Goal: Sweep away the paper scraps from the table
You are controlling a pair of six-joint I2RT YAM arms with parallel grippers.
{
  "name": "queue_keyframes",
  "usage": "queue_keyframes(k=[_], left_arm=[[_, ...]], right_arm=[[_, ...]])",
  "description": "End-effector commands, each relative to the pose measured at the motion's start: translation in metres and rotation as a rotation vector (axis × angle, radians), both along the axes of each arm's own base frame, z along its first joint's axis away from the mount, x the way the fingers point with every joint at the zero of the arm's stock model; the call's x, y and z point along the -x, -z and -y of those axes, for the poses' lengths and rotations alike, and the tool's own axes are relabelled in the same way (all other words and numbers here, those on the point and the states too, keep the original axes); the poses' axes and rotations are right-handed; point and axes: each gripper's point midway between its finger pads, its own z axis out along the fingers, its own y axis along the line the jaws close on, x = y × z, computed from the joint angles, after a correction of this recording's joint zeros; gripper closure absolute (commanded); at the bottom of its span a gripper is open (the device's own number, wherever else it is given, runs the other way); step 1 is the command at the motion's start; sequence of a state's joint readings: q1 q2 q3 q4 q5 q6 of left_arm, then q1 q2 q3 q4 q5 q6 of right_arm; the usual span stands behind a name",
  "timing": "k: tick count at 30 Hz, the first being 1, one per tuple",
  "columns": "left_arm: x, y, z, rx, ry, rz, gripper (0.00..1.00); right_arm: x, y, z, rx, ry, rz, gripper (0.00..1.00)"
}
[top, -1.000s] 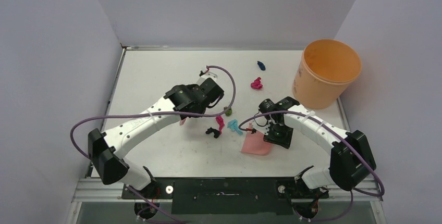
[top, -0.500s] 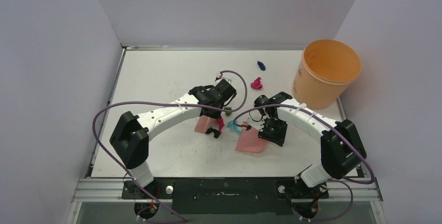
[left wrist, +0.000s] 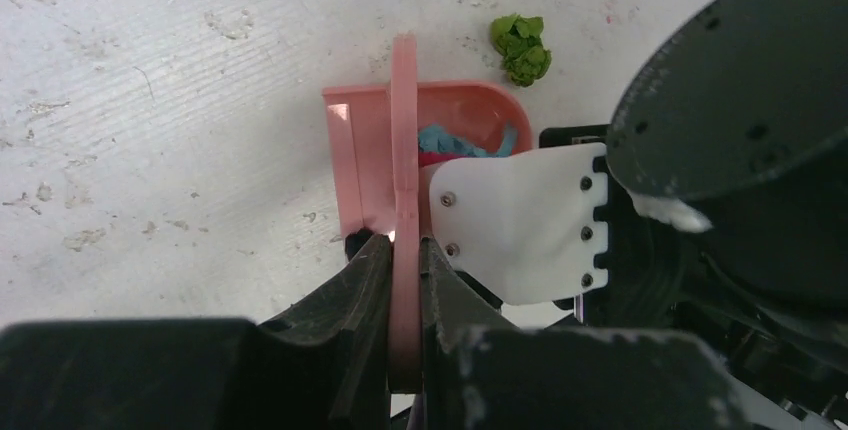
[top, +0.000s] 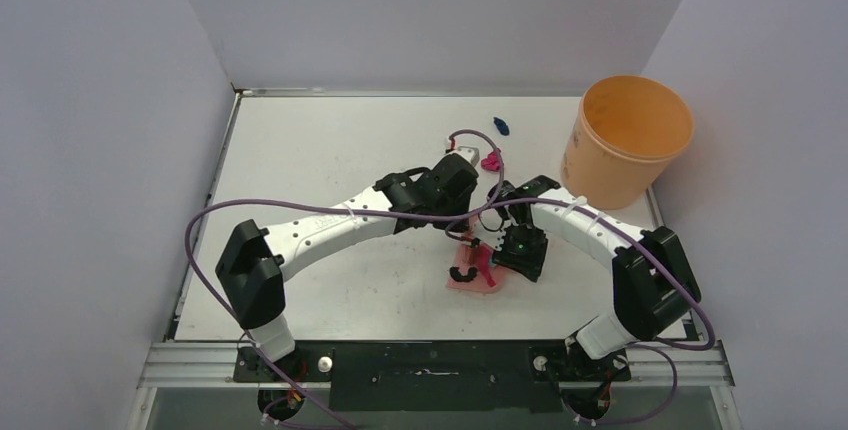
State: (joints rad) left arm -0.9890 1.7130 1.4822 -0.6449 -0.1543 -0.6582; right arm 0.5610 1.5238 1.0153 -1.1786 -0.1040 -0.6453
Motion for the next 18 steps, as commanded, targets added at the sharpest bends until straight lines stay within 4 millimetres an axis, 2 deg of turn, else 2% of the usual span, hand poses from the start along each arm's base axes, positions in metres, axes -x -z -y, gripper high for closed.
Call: queue_keyframes(k=[1, 10, 13, 18], left_arm=[[0.012, -0.056, 0.013, 0.134, 0.021, 0.020, 1.00], [0.004, -0.126, -0.029, 0.141, -0.048, 0.205, 1.00], [-0.006, -0.133, -0.041, 0.080, -0.052, 0.257, 1.00], [-0.022, -0.125, -0.051, -0.074, -0.047, 0.283, 1.00]], right_arm=[[-0.003, -0.005, 0.001, -0.058, 0.020, 0.026, 0.91], [0.008, -0.012, 0.028, -0.110, 0.075, 0.031, 0.91], [0.011, -0.020, 0.034, -0.134, 0.087, 0.052, 0.92], [0.013, -0.038, 0.045, -0.186, 0.132, 0.101, 0.95]])
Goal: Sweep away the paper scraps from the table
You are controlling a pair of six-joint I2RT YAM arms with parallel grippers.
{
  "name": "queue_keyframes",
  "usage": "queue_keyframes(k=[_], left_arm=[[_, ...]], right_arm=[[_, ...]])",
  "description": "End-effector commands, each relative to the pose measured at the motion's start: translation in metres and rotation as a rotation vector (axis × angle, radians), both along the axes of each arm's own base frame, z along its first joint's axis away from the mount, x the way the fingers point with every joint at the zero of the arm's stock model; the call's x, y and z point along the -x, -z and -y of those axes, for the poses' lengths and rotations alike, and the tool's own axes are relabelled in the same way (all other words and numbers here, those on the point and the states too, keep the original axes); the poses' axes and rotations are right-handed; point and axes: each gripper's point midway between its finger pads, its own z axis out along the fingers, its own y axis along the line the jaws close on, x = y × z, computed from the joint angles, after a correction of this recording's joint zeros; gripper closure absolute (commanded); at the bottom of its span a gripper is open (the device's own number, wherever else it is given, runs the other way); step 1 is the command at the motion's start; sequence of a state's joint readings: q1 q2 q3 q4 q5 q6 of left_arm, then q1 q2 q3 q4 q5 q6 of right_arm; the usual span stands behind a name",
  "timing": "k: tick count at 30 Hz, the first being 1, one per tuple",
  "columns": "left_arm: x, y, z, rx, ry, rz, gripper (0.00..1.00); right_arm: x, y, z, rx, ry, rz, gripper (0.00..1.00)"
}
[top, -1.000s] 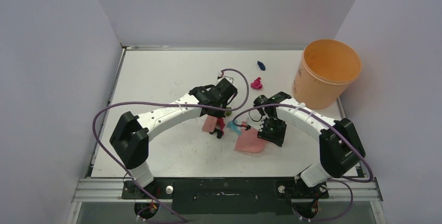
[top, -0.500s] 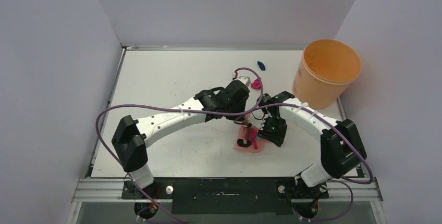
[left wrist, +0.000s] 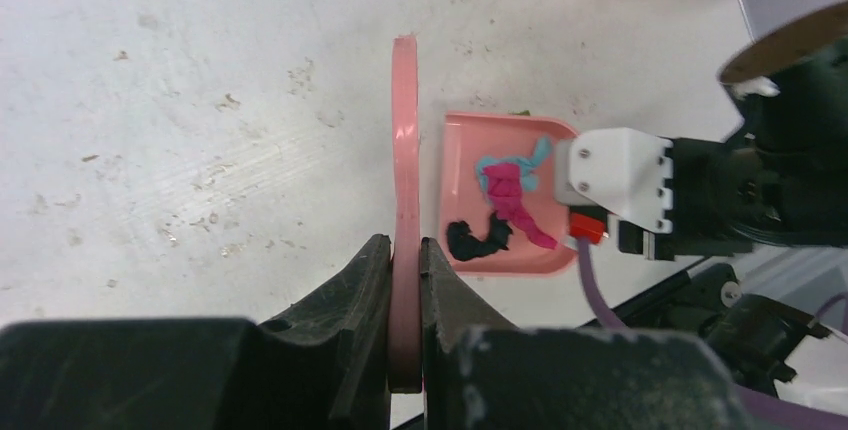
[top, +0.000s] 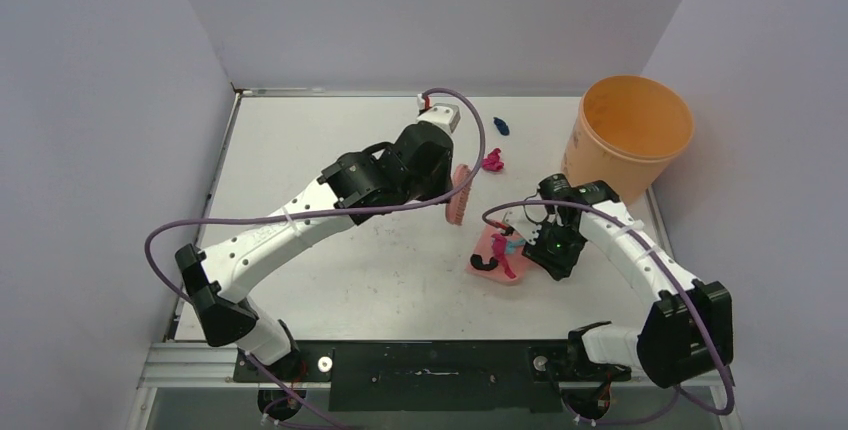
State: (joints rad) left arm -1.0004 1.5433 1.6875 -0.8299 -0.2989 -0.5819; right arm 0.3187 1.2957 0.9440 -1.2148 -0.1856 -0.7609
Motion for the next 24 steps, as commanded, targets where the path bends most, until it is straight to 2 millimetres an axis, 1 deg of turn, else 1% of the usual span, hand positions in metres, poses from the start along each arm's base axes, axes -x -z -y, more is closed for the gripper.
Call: queue_keyframes(k=[1, 3, 5, 10, 12, 15, 19, 21, 24], left_arm=[[-0.020, 0.001, -0.014, -0.156, -0.025, 0.059, 1.00], [-0.024, 0.006, -0.012, -0.196, -0.015, 0.062, 1.00], [-0.027, 0.012, -0.008, -0.214, -0.003, 0.056, 1.00], [-0.036, 0.030, 0.008, -0.211, 0.022, 0.038, 1.00], [-0.040, 0.039, 0.020, -0.204, 0.050, 0.036, 1.00], [-0.048, 0.056, 0.041, -0.218, 0.107, 0.033, 1.00], [-0.062, 0.079, 0.070, -0.247, 0.171, 0.028, 1.00], [-0.069, 0.088, 0.084, -0.253, 0.195, 0.021, 1.00], [-0.073, 0.099, 0.107, -0.236, 0.237, 0.004, 1.00]], right_arm=[[0.007, -0.019, 0.011, -0.047, 0.012, 0.029, 0.95], [0.011, -0.025, 0.026, -0.034, 0.030, 0.032, 0.95], [0.015, -0.029, 0.045, -0.008, 0.047, 0.033, 0.95], [0.033, -0.026, 0.099, 0.080, 0.104, 0.004, 0.95], [0.043, -0.022, 0.119, 0.098, 0.133, -0.020, 0.95], [0.055, -0.017, 0.142, 0.115, 0.180, -0.070, 0.95], [0.060, -0.008, 0.163, 0.116, 0.239, -0.116, 0.95], [0.059, -0.005, 0.167, 0.115, 0.246, -0.126, 0.95], [0.060, -0.002, 0.166, 0.107, 0.230, -0.142, 0.94]])
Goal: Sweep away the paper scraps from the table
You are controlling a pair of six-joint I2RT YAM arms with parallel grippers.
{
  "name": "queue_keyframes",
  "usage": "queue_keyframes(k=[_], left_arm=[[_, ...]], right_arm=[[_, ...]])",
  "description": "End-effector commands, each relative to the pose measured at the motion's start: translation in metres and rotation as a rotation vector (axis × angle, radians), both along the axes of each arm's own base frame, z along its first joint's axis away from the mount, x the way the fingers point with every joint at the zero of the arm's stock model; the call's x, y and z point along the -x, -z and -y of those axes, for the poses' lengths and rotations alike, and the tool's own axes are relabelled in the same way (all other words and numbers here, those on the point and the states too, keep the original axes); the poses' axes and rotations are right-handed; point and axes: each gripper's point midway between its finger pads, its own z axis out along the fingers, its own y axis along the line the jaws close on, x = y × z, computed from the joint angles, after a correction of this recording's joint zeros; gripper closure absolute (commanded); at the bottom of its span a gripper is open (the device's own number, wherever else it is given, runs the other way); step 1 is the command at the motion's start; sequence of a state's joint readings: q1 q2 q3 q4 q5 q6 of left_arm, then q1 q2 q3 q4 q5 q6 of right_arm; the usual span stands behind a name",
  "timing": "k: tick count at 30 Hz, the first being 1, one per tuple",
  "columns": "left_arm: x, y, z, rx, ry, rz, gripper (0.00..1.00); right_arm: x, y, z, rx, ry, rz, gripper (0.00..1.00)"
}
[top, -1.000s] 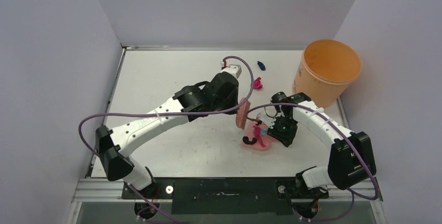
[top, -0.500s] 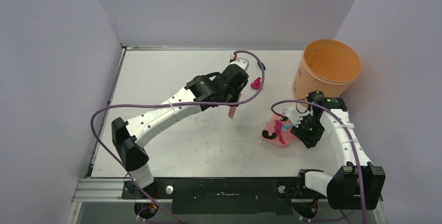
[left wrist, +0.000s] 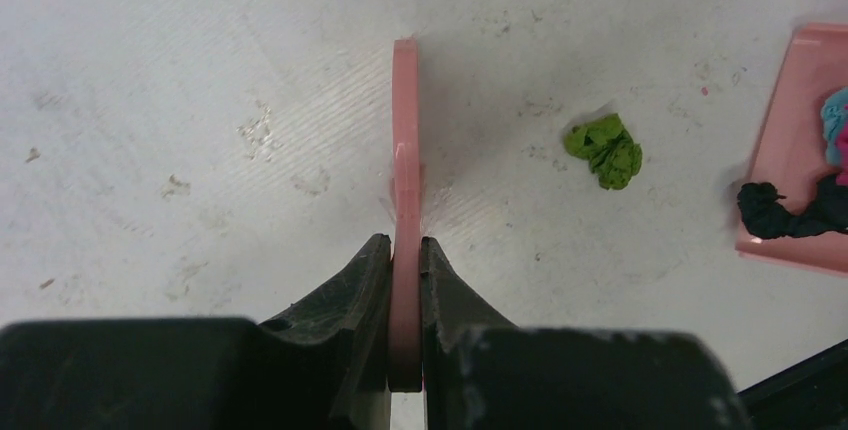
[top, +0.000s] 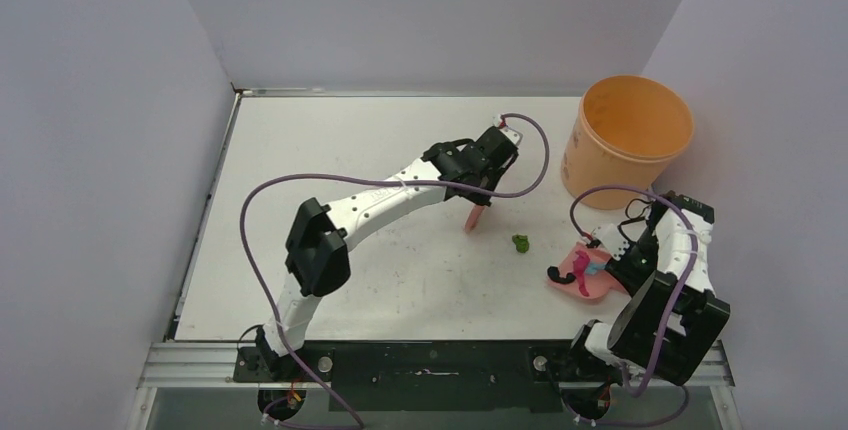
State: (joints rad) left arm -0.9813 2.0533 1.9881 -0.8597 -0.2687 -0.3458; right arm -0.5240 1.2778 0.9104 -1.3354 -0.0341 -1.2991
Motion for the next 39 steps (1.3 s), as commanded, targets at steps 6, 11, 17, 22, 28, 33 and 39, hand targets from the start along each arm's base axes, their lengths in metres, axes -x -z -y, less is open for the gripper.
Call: queue_keyframes(k=[6, 11, 17, 22, 28, 33, 39], left_arm=[[-0.002, -0.002, 0.074, 0.173, 0.116, -0.049, 1.00], [0.029, -0.007, 0.099, 0.265, 0.145, -0.118, 1.00], [0.065, -0.026, 0.125, 0.419, 0.182, -0.199, 1.00], [0.065, -0.058, 0.128, 0.461, 0.180, -0.142, 1.00], [0.046, -0.089, 0.106, 0.433, 0.122, -0.002, 1.00], [0.042, -0.111, 0.090, 0.427, 0.094, 0.060, 1.00], [0.049, -0.142, 0.069, 0.449, 0.076, 0.108, 1.00]], right_arm=[[-0.014, 0.012, 0.007, 0.048, -0.073, -0.013, 0.94], [-0.030, 0.025, -0.004, 0.055, -0.079, -0.007, 0.94], [-0.044, 0.034, -0.029, -0.020, -0.087, 0.003, 0.94], [-0.047, 0.033, -0.040, -0.051, -0.103, 0.029, 0.94], [-0.045, 0.027, -0.051, -0.108, -0.130, 0.092, 0.93], [-0.042, 0.024, -0.067, -0.188, -0.133, 0.112, 0.94], [-0.053, 0.014, -0.079, -0.244, -0.127, 0.186, 0.94]])
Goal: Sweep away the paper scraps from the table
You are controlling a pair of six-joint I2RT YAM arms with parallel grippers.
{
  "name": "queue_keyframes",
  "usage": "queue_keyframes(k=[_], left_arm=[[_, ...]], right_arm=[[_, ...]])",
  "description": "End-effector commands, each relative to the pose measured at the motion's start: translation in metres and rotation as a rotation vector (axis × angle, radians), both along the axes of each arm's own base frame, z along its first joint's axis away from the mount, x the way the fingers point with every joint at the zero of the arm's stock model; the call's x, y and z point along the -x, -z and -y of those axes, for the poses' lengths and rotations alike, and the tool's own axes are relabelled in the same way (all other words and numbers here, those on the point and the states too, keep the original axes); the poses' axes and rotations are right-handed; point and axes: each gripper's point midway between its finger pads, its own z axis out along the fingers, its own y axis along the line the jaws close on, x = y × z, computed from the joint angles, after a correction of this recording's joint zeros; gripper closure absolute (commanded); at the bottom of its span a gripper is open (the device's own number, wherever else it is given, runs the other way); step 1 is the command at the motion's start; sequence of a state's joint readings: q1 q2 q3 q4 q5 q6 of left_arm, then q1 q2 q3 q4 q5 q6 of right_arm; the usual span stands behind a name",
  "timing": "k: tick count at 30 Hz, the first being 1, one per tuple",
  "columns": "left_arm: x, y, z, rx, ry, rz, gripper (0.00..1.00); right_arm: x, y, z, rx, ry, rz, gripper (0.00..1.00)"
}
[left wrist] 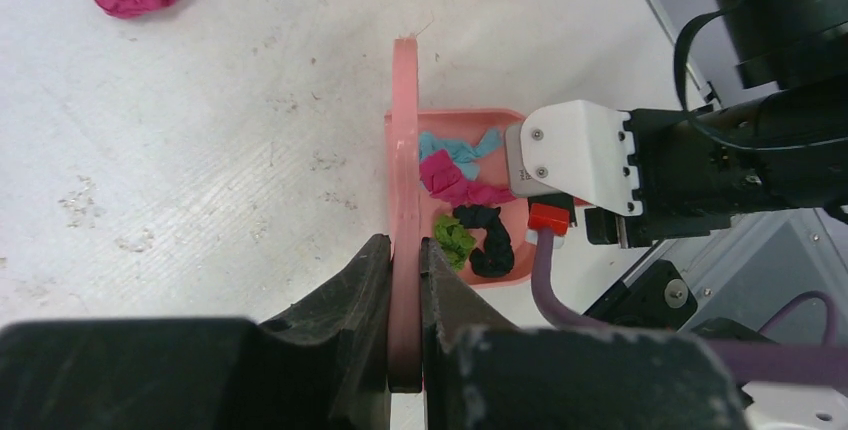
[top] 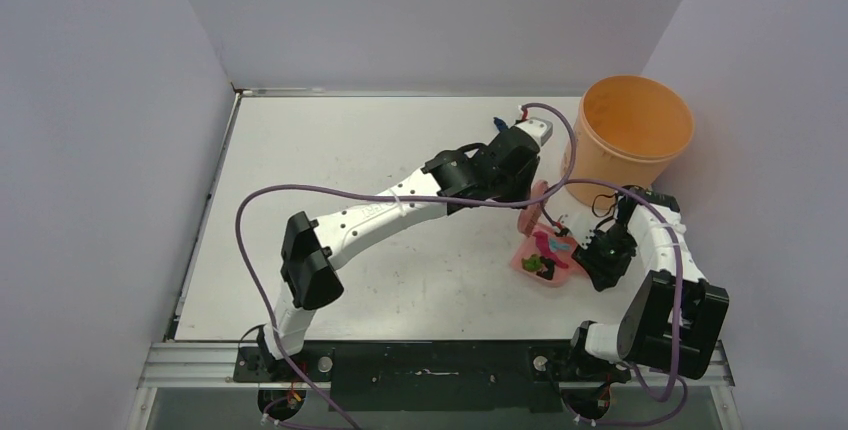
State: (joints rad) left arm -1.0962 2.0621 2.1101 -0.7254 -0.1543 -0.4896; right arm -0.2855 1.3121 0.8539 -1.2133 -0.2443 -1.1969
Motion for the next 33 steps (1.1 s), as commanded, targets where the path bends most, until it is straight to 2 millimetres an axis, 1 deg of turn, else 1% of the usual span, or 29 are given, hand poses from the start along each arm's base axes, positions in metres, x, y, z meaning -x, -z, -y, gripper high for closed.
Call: queue_keyframes(k=[1, 3, 5, 6, 7, 9, 10, 13, 16, 17, 20, 22, 24, 27, 28, 31, 33], left_arm=[[0.002, -0.088, -0.025, 0.130, -0.045, 0.125, 1.00], [0.005, -0.104, -0.038, 0.141, -0.059, 0.155, 1.00], [0.008, -0.116, -0.055, 0.124, -0.065, 0.192, 1.00], [0.009, -0.119, -0.066, 0.102, -0.069, 0.210, 1.00], [0.008, -0.118, -0.080, 0.065, -0.082, 0.226, 1.00], [0.004, -0.114, -0.112, -0.020, -0.139, 0.267, 1.00], [0.003, -0.109, -0.129, -0.062, -0.158, 0.273, 1.00], [0.006, -0.093, -0.169, -0.125, -0.191, 0.277, 1.00], [0.014, -0.074, -0.200, -0.142, -0.163, 0.295, 1.00], [0.019, -0.070, -0.215, -0.132, -0.165, 0.305, 1.00], [0.024, -0.044, -0.244, -0.120, -0.185, 0.292, 1.00], [0.029, -0.026, -0.255, -0.091, -0.186, 0.273, 1.00], [0.038, -0.012, -0.256, -0.052, -0.147, 0.252, 1.00], [0.048, 0.002, -0.259, -0.025, -0.113, 0.240, 1.00], [0.050, 0.010, -0.262, -0.034, -0.110, 0.237, 1.00], [0.052, 0.020, -0.270, -0.043, -0.120, 0.251, 1.00], [0.051, 0.025, -0.273, -0.048, -0.126, 0.261, 1.00]], right_arm=[[-0.012, -0.016, -0.016, -0.082, -0.010, 0.093, 0.94], [-0.016, -0.022, -0.018, -0.092, -0.005, 0.111, 0.94], [-0.020, -0.030, -0.020, -0.103, -0.003, 0.128, 0.94], [-0.021, -0.035, -0.021, -0.109, -0.004, 0.136, 0.94], [-0.023, -0.041, -0.022, -0.114, -0.005, 0.150, 0.94], [-0.028, -0.056, -0.023, -0.114, -0.013, 0.190, 0.94], [-0.032, -0.064, -0.023, -0.111, -0.015, 0.216, 0.94], [-0.041, -0.089, -0.025, -0.116, -0.007, 0.281, 0.95], [-0.052, -0.112, -0.027, -0.130, 0.018, 0.330, 0.95], [-0.057, -0.119, -0.027, -0.132, 0.028, 0.351, 0.95], [-0.072, -0.138, -0.026, -0.137, 0.059, 0.405, 0.95], [-0.086, -0.155, -0.024, -0.139, 0.100, 0.442, 0.95], [-0.103, -0.170, -0.019, -0.135, 0.143, 0.482, 0.95], [-0.129, -0.195, -0.003, -0.110, 0.237, 0.559, 0.95], [-0.136, -0.204, 0.002, -0.105, 0.263, 0.581, 0.95], [-0.154, -0.221, 0.018, -0.093, 0.341, 0.602, 0.95], [-0.164, -0.229, 0.030, -0.078, 0.395, 0.605, 0.95]])
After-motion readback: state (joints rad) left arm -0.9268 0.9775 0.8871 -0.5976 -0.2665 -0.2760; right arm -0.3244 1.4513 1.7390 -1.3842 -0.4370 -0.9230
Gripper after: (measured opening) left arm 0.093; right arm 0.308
